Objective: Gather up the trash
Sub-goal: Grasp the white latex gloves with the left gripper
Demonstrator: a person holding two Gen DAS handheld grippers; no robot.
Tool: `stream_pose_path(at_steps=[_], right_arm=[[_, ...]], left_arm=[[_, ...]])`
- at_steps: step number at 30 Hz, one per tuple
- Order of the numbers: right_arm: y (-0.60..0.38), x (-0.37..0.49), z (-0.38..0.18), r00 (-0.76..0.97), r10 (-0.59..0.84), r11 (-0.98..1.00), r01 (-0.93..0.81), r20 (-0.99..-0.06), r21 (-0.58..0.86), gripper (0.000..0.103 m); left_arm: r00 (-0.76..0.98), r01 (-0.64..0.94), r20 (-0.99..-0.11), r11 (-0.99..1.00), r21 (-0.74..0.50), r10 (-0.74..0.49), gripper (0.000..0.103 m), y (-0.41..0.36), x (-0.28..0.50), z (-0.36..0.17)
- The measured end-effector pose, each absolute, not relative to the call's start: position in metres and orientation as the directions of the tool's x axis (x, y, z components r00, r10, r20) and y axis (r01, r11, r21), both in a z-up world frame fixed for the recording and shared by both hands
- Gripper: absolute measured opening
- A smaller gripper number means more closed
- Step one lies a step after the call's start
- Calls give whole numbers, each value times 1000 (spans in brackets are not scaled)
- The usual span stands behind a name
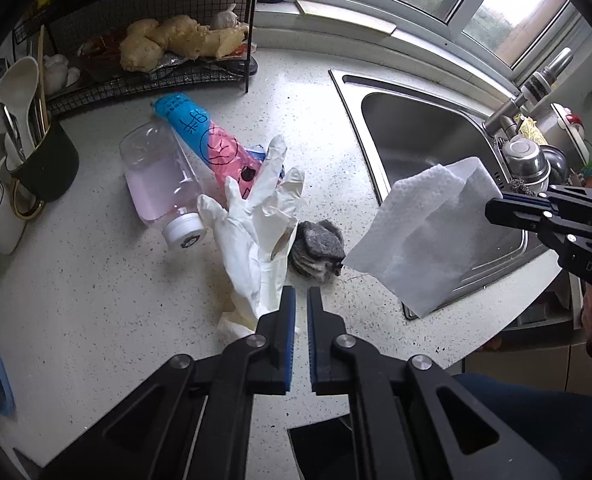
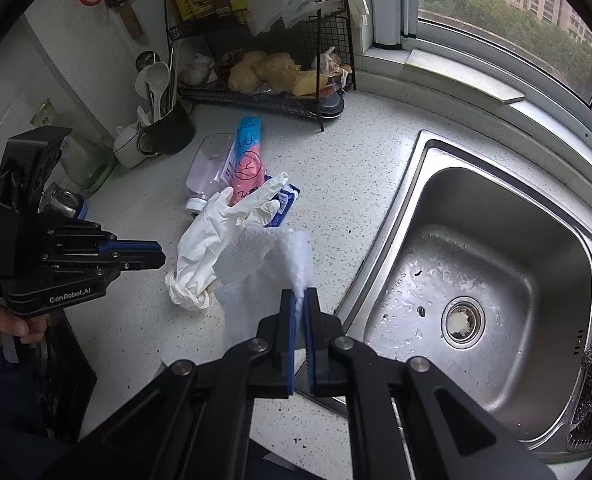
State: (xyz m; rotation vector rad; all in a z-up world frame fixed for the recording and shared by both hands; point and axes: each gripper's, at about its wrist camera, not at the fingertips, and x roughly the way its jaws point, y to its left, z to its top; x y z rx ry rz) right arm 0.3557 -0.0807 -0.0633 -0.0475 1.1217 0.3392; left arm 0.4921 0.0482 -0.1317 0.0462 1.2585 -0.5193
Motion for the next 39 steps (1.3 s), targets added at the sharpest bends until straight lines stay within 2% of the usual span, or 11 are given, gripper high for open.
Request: stream_pose_path(at_steps=[9, 11, 13, 15, 21, 32, 37, 38, 39], right_arm=[[-84, 344, -64, 388, 241, 950, -282, -890, 135, 4], [-85, 343, -66, 382, 233, 952, -276, -894, 130, 4], [-85, 342, -68, 375, 221, 956, -267, -900, 124, 4], [-86, 341, -72, 367, 217, 959, -256, -905, 126, 4], [-86, 345, -83, 343, 215, 964, -227, -914, 142, 4], [-73, 357, -90, 321, 222, 961, -232, -921, 151, 4], [-73, 360, -91, 317, 219, 962, -227, -923, 150, 4], [-73, 361, -91, 317, 218, 963, -226, -923, 150, 4], [-73, 361, -91, 317, 218, 963, -223, -923, 151, 4]], left_arm=[[116, 352, -918, 880, -320, -380, 4, 58, 500, -181], [103, 373, -929, 880, -295, -355, 5, 54, 502, -192], [87, 381, -939, 882, -278, -333, 15, 51, 503, -199], [70, 384, -942, 881, -278, -328, 38, 51, 502, -202], [61, 366, -944, 887, -281, -324, 58, 59, 504, -207], [101, 398, -969, 902, -166, -223, 58, 54, 539, -230], [105, 407, -958, 891, -203, -266, 58, 48, 550, -230], [107, 404, -957, 891, -206, -270, 57, 48, 551, -230], [107, 400, -955, 891, -213, -276, 50, 48, 553, -229]])
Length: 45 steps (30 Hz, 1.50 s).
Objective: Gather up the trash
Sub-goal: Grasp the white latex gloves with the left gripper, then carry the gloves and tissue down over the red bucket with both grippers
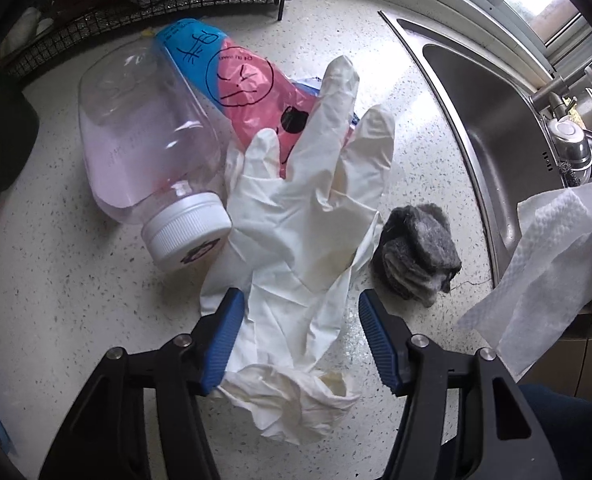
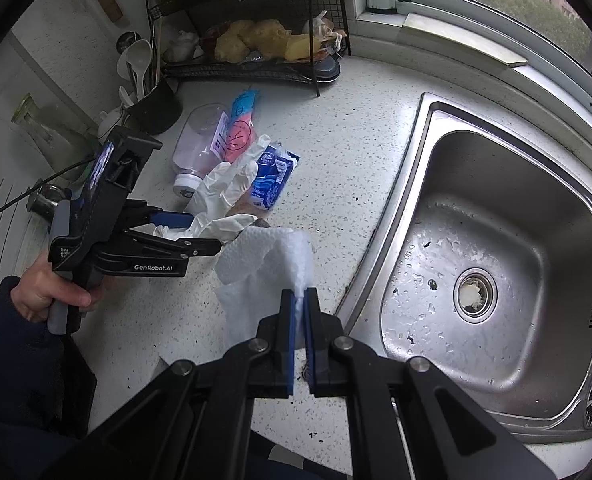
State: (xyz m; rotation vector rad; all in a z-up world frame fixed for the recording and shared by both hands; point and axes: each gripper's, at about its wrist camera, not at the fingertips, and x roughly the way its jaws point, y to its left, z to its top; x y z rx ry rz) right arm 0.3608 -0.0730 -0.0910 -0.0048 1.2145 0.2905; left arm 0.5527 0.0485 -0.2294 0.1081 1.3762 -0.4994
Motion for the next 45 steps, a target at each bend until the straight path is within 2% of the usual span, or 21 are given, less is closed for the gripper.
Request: stream_pose_path(at_steps=[1, 2, 3, 8, 10, 21, 37, 45], right_arm=[[-74, 361, -91, 317, 218, 963, -221, -923, 151, 4], [-74, 361, -91, 317, 217, 964, -219, -923, 151, 4], [-75, 361, -91, 318, 217, 964, -217, -923, 152, 4], [-76, 360, -92, 314, 223, 964, -214, -923, 160, 4], [-76, 358, -92, 314, 226, 963, -215, -922, 163, 4], [-86, 337, -81, 337, 251, 955, -239, -907, 175, 4], [-113, 249, -62, 376, 338, 913, -354, -863, 203, 4], [-133, 188, -66, 372, 369, 890, -406, -851, 208, 4]], left_arm=[[109, 399, -954, 892, -215, -279, 43, 50, 555, -230], [109, 395, -953, 892, -219, -282, 28, 52, 556, -231], [105, 387, -952, 894, -227, -287, 23, 54, 558, -231], [98, 355, -950, 902, -245, -297, 7, 65, 556, -233], [103, 342, -949, 906, -248, -298, 4, 72, 547, -231], [121, 344, -918, 884, -318, -377, 3, 65, 485, -187], [229, 364, -917, 903, -230, -326, 3, 25, 350, -119], [250, 342, -906, 907, -246, -341, 3, -10, 277, -118]])
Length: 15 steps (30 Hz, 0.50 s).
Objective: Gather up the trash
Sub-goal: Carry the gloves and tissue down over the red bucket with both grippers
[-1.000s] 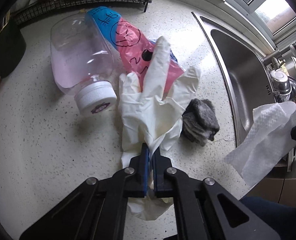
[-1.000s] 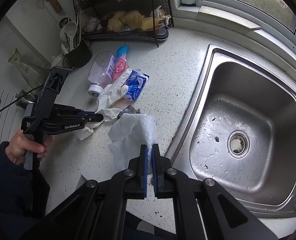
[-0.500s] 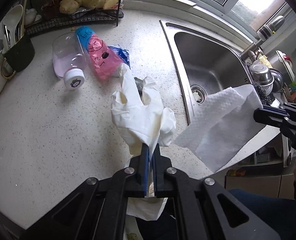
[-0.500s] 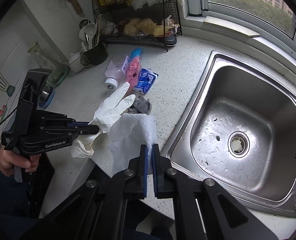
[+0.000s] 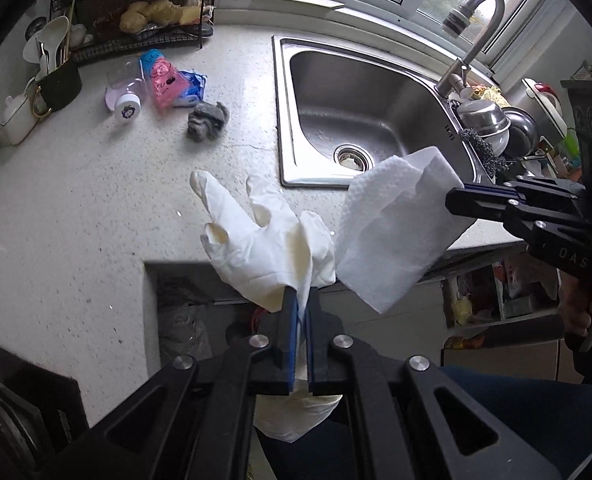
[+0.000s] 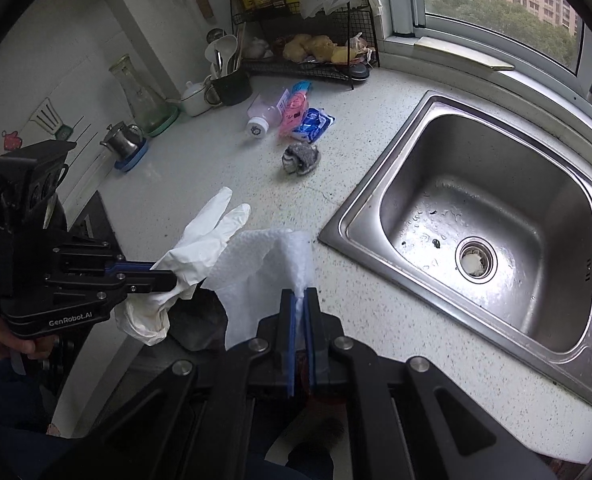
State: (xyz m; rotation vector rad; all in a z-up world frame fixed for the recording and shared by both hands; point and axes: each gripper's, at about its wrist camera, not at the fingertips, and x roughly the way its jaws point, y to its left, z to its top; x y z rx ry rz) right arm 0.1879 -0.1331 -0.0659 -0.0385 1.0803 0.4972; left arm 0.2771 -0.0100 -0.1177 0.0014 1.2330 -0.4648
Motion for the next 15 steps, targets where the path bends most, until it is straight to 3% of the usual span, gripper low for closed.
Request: stream_pose_path(at_steps=[15], right_arm=[[-145, 117, -141, 230, 340, 895, -378, -912, 238, 4]], left_arm=[[107, 279, -927, 905, -320, -361, 3, -49, 190, -192]])
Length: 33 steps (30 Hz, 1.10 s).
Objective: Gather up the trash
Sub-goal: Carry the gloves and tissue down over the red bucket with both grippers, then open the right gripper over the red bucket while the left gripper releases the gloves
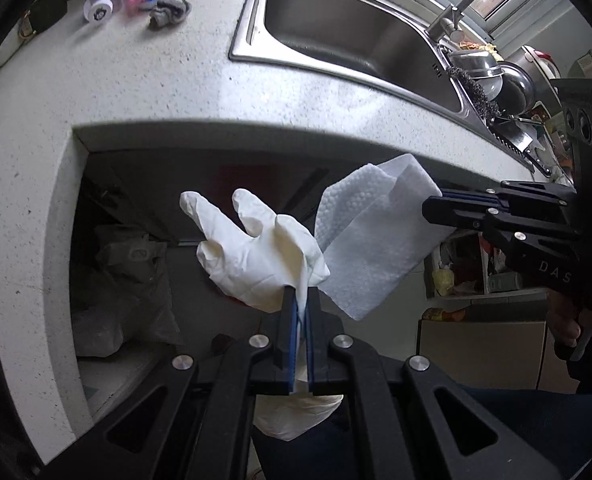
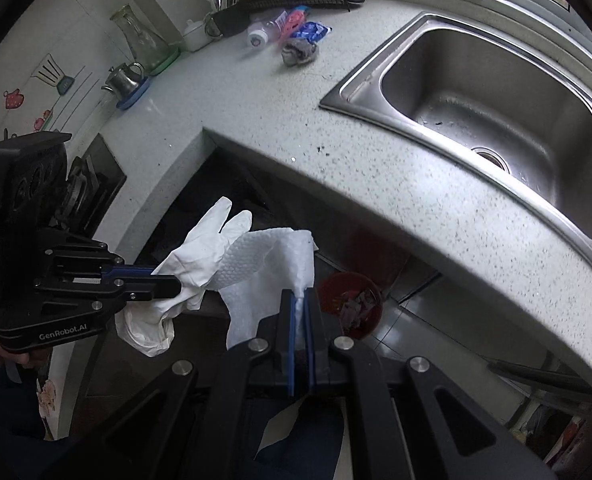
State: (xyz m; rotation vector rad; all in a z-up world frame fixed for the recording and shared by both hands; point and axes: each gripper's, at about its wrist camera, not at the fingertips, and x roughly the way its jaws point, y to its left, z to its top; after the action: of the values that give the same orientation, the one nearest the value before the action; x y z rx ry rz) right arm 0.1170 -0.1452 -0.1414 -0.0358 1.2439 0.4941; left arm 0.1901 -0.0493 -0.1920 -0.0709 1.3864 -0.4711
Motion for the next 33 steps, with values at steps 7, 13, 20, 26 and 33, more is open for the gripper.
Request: stream_pose_path(at_steps=[7, 13, 20, 26, 33], right_arm=[[-143, 119, -209, 156, 303, 912, -333, -940, 239, 4], [-142, 135, -296, 138, 271, 926, -308, -953, 218, 4], [-139, 153, -424, 112, 237, 940, -276, -965, 199, 4], [-134, 160, -507, 72, 222, 939, -283, -972, 193, 4], [-128, 166, -560, 66, 199, 938, -302, -978, 170, 4]], left_arm=[[42, 237, -921, 899, -367, -387, 3, -49, 196, -270], [-5, 220, -919, 896, -385, -393, 3, -51, 206, -372], [-16, 210, -924, 903, -376, -381, 3, -60, 219, -492], [-35, 230, -932, 905, -358, -360, 3, -71, 221, -566], [-44, 239, -941, 911, -335, -334, 3, -71, 222, -612]])
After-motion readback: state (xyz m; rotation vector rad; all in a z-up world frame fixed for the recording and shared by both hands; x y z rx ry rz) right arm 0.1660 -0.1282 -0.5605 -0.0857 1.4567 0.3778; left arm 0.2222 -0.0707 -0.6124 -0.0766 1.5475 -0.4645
